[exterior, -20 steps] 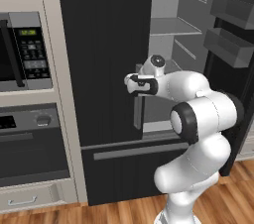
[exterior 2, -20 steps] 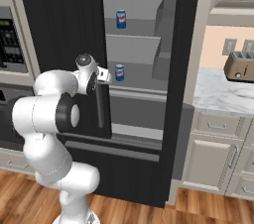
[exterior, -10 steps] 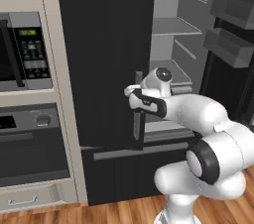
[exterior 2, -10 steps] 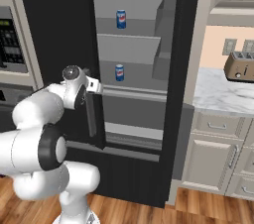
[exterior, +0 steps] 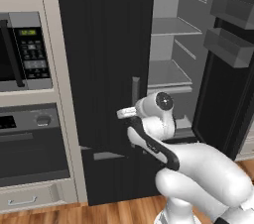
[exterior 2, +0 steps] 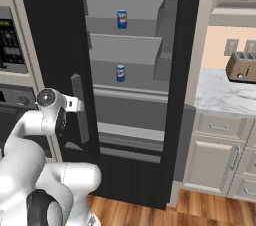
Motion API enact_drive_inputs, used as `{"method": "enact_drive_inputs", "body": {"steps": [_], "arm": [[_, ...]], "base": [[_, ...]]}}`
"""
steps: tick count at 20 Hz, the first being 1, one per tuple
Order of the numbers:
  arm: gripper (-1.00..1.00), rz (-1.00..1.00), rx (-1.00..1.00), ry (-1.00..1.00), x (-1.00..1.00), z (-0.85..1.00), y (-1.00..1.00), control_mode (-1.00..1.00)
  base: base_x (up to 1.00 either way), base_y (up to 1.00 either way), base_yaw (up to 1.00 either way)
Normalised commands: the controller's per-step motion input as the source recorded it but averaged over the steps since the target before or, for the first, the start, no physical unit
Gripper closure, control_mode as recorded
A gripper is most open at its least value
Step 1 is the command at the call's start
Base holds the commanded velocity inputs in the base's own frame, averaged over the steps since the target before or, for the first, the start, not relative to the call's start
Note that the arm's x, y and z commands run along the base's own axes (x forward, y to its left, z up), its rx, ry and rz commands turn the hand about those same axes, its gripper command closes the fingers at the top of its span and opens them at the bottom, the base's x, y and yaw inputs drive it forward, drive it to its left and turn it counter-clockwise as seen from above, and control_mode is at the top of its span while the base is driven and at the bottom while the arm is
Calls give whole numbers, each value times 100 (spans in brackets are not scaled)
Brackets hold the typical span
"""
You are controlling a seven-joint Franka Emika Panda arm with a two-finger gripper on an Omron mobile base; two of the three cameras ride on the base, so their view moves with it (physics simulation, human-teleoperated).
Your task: Open the fridge, grab two sodas, and place both sodas inside the bowl with ice on the dining counter.
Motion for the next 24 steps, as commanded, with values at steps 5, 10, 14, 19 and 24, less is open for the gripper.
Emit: {"method": "enact_drive_inputs", "body": {"steps": [5,10,14,19,24], "arm": [[-100,-2,8,0,-56,34,-18,-100],[-100,-21,21,13,7,64,-97,-100],[-100,-29,24,18,16,55,-78,-100],[-100,-18,32,-1,-39,12,-39,-100],[-100,-8,42,-1,-18,42,-14,-100]], "base": [[0,0,0],[0,0,0],[0,0,0],[0,0,0],[0,0,0]]}}
